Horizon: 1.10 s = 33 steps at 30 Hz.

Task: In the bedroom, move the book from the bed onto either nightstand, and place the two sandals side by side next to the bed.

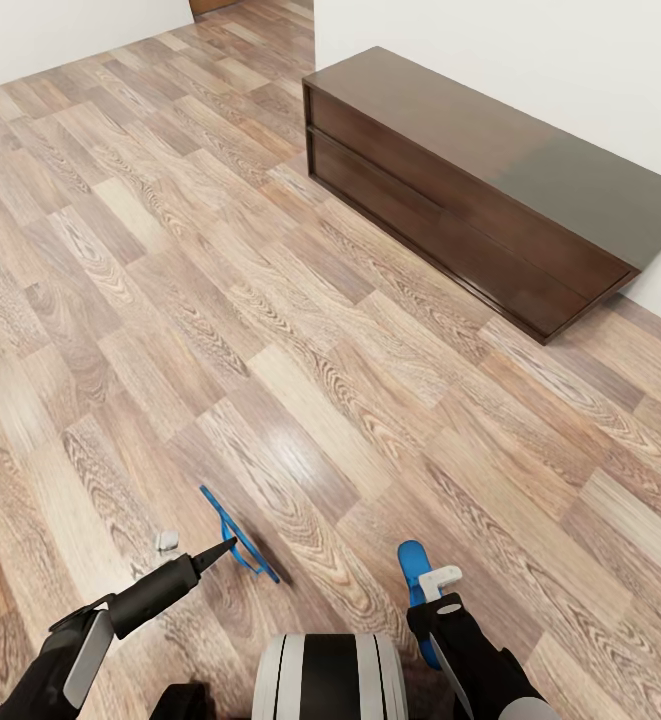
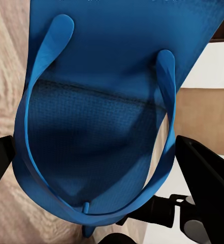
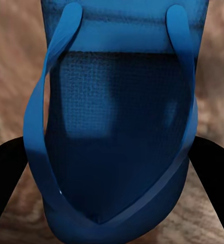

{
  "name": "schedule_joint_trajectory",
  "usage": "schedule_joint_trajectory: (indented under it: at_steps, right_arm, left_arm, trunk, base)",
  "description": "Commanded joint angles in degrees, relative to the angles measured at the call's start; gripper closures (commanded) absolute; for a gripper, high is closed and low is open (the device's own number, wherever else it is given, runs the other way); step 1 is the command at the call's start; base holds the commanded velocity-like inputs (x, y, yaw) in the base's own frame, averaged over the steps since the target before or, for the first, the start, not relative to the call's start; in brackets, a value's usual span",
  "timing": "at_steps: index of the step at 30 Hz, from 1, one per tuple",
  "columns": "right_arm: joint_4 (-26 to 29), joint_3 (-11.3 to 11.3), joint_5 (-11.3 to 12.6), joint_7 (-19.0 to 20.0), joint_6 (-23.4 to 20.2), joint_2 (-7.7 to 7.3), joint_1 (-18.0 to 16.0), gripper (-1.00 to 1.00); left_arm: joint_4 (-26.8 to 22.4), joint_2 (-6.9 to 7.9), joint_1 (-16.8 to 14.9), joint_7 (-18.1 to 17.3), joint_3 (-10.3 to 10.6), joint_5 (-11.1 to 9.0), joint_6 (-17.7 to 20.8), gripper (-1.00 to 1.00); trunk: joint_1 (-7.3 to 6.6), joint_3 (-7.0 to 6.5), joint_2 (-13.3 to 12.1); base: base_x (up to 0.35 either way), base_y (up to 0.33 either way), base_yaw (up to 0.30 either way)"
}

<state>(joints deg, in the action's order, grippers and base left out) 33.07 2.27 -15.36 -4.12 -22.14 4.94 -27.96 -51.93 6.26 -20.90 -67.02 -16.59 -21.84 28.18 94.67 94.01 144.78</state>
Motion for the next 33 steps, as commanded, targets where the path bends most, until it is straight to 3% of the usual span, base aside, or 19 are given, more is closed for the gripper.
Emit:
schedule_joint_trajectory:
  at_steps: [1, 11, 25, 29, 33]
  right_arm:
    - [0.1, 0.2, 0.0, -0.2, -0.4, -0.02, 0.0, 1.00]
    - [0.1, 0.2, 0.0, -0.2, -0.4, -0.02, 0.0, 1.00]
    - [0.2, 0.2, 0.0, -0.2, -0.4, -0.02, 0.0, 1.00]
    - [0.2, 0.2, 0.0, -0.2, -0.4, -0.02, 0.0, 1.00]
    - [0.2, 0.2, 0.0, -0.2, -0.4, -0.02, 0.0, 1.00]
  left_arm:
    - [0.0, -0.01, 0.0, -0.1, 0.0, -0.2, 0.6, 1.00]
    - [0.0, -0.02, 0.0, -0.1, 0.1, -0.2, 0.6, 1.00]
    - [0.0, -0.03, 0.0, 0.0, 0.0, -0.2, 0.5, 1.00]
    - [0.0, -0.62, 0.0, 2.9, 0.0, -0.2, 0.6, 1.00]
    - [0.0, -1.17, 0.0, 5.3, 0.1, -0.3, 0.6, 1.00]
  trunk:
    - [-0.01, 0.03, 0.0]
    - [0.23, 2.02, 0.1]
    - [0.23, 2.02, 0.1]
    - [0.23, 2.02, 0.1]
    - [0.12, 1.14, 0.1]
  base:
    - [0.000, 0.000, 0.000]
    - [0.000, 0.000, 0.000]
    - [0.000, 0.000, 0.000]
    - [0.000, 0.000, 0.000]
    - [0.000, 0.000, 0.000]
